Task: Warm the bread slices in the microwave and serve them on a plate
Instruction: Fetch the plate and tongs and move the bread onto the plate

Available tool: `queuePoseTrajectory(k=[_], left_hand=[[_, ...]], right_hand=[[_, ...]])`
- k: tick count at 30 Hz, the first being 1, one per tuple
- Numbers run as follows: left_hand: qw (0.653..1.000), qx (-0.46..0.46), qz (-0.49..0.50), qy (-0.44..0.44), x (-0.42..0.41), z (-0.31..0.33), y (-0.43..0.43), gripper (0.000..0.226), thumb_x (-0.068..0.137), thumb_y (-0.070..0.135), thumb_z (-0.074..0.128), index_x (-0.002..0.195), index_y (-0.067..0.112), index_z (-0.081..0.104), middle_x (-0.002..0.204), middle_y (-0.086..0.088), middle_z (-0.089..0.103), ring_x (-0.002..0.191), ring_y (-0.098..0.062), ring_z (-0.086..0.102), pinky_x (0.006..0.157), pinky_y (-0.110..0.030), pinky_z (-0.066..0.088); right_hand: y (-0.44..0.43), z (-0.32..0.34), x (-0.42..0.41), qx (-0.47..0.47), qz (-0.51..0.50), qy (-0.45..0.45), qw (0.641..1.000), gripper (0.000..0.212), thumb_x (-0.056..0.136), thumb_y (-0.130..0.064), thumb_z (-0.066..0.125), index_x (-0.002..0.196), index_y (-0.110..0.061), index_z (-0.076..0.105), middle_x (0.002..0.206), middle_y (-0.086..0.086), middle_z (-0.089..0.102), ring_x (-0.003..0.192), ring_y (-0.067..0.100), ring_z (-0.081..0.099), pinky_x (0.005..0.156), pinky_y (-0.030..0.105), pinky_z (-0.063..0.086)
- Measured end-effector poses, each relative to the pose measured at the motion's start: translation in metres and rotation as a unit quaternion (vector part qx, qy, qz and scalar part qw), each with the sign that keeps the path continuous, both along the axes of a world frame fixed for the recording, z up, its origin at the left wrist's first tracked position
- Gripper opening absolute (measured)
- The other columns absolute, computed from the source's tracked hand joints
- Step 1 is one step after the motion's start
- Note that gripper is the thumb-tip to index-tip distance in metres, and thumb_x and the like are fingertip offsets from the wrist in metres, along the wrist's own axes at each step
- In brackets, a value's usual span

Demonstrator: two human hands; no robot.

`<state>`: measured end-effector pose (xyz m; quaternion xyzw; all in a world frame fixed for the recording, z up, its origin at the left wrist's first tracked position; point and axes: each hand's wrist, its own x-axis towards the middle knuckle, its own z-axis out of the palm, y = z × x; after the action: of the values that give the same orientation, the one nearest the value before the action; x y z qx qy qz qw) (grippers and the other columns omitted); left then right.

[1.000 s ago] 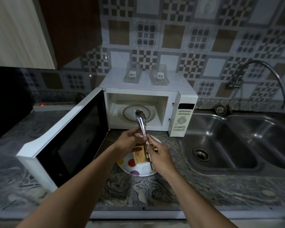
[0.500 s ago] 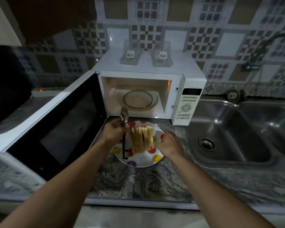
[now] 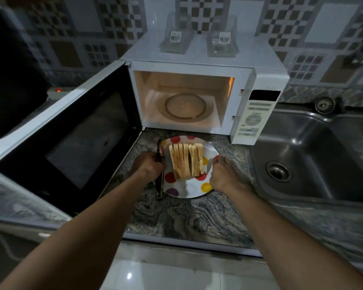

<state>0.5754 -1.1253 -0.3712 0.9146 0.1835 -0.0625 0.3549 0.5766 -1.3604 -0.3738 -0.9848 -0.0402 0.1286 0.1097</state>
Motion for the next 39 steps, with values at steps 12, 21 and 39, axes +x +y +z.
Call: queuePoseTrajectory(k=[12, 21, 39], left_hand=[[1.0, -0.004, 0.014, -0.018, 0.006, -0.013, 0.001, 0.047, 0.074, 0.046, 0.073, 0.116, 0.025, 0.07, 0.109, 0.0, 0.073, 0.099, -0.023, 0.068, 0.087, -0.036, 0.055], [0.986, 0.149, 0.033, -0.067, 0.003, -0.014, 0.016, 0.023, 0.086, 0.038, 0.056, 0.103, 0.032, 0.07, 0.106, -0.006, 0.071, 0.097, -0.033, 0.065, 0.078, -0.036, 0.054], [0.999, -0.001, 0.052, -0.005, 0.009, -0.009, 0.024, 0.025, 0.077, 0.017, 0.075, 0.101, 0.022, 0.077, 0.112, -0.008, 0.072, 0.103, -0.029, 0.067, 0.09, -0.038, 0.055]], right_hand=[[-0.005, -0.018, 0.014, -0.033, 0.057, 0.007, 0.998, 0.063, 0.092, -0.007, 0.042, 0.151, 0.002, 0.021, 0.158, 0.021, 0.015, 0.146, 0.04, 0.011, 0.118, 0.049, 0.02], [-0.007, -0.024, 0.016, -0.057, 0.079, 0.01, 0.995, 0.061, 0.103, -0.02, 0.032, 0.156, -0.001, 0.008, 0.165, 0.019, -0.002, 0.151, 0.035, -0.003, 0.121, 0.053, 0.012], [-0.01, -0.016, 0.036, 0.107, -0.078, -0.02, 0.991, 0.028, 0.085, -0.031, 0.074, 0.107, -0.014, 0.071, 0.107, 0.012, 0.068, 0.093, 0.031, 0.066, 0.076, 0.035, 0.055]])
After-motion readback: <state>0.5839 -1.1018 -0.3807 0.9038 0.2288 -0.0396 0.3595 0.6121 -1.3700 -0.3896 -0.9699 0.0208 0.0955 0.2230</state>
